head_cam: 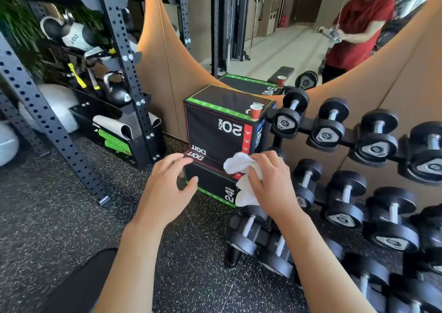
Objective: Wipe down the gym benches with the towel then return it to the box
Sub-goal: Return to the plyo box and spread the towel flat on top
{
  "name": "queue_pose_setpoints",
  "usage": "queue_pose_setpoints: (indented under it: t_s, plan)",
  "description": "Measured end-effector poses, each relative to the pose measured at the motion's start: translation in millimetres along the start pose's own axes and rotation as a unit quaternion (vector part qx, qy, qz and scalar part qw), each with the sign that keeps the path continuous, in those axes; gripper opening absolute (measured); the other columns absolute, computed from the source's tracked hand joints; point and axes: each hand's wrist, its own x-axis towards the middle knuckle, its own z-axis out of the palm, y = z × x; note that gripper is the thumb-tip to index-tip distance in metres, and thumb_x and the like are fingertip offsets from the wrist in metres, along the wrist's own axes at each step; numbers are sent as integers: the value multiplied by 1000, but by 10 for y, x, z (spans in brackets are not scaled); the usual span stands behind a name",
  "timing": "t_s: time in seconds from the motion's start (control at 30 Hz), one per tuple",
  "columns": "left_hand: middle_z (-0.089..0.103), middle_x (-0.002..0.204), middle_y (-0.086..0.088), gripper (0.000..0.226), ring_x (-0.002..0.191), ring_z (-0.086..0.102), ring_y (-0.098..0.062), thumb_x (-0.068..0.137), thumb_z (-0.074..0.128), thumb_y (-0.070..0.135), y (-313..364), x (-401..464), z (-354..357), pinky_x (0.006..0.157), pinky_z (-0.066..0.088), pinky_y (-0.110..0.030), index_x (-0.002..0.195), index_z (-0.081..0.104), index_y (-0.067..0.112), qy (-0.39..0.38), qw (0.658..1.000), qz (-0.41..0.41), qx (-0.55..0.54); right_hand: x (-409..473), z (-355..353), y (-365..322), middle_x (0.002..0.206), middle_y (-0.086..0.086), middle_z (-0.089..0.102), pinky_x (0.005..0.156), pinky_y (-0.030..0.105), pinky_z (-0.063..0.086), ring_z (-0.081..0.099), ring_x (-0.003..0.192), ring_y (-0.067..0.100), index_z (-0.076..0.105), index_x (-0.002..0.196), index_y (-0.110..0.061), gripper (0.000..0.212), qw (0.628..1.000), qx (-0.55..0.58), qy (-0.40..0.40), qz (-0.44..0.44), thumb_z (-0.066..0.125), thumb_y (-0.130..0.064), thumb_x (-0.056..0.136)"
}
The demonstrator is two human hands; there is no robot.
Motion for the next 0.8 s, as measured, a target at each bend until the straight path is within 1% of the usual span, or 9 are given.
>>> queue_pose_setpoints:
  t_s: [0.1,0.2,0.3,0.43,0.5,0.63,0.8]
  plan:
    - [42,149,22,47,142,32,-3,97,60,46,40,406,114,113,33,-31,143,55,36,4,1000,-10,6,398,63,223,120,-3,54,95,41,39,52,106,24,63,127,-20,37,1000,6,3,-4,46,-35,98]
    - [42,149,22,46,143,32,-3,97,60,46,77,772,237,115,34,-34,142,55,38,4,1000,-15,14,777,134,409,120,-2,54,95,42,40,52,107,24,63,128,-19,39,1000,17,2,-3,45,-36,98]
    - [42,150,22,46,144,32,-3,97,60,45,62,1049,351,115,33,-32,142,55,38,4,1000,-21,23,1085,247,544,122,-1,55,96,45,41,52,107,26,63,128,-18,47,999,38,-8,-12,39,-43,96]
    - [42,151,20,46,144,31,-3,98,61,44,-59,1328,449,113,28,-27,143,55,35,-3,999,-37,35,1417,495,669,123,-1,55,94,44,40,52,108,26,62,128,-19,41,999,45,-28,-9,44,-37,97]
    - [41,152,21,46,144,30,-2,98,60,44,-155,1470,469,112,29,-27,143,54,36,-8,998,-41,39,1570,628,679,123,-1,55,96,45,42,53,110,26,62,128,-19,41,998,52,-33,-8,45,-38,96]
    - [40,151,22,46,144,29,0,98,58,45,-467,1858,486,110,29,-26,143,54,35,-10,999,-39,36,1951,957,639,122,-2,56,98,47,43,54,111,27,63,128,-19,50,997,59,-39,-3,36,-47,95]
    - [39,151,24,47,144,28,2,98,58,45,-997,2388,423,113,33,-28,144,53,36,-31,999,-19,25,2454,1442,459,120,-5,54,95,41,40,53,109,24,62,127,-22,46,998,55,-12,7,37,-46,97]
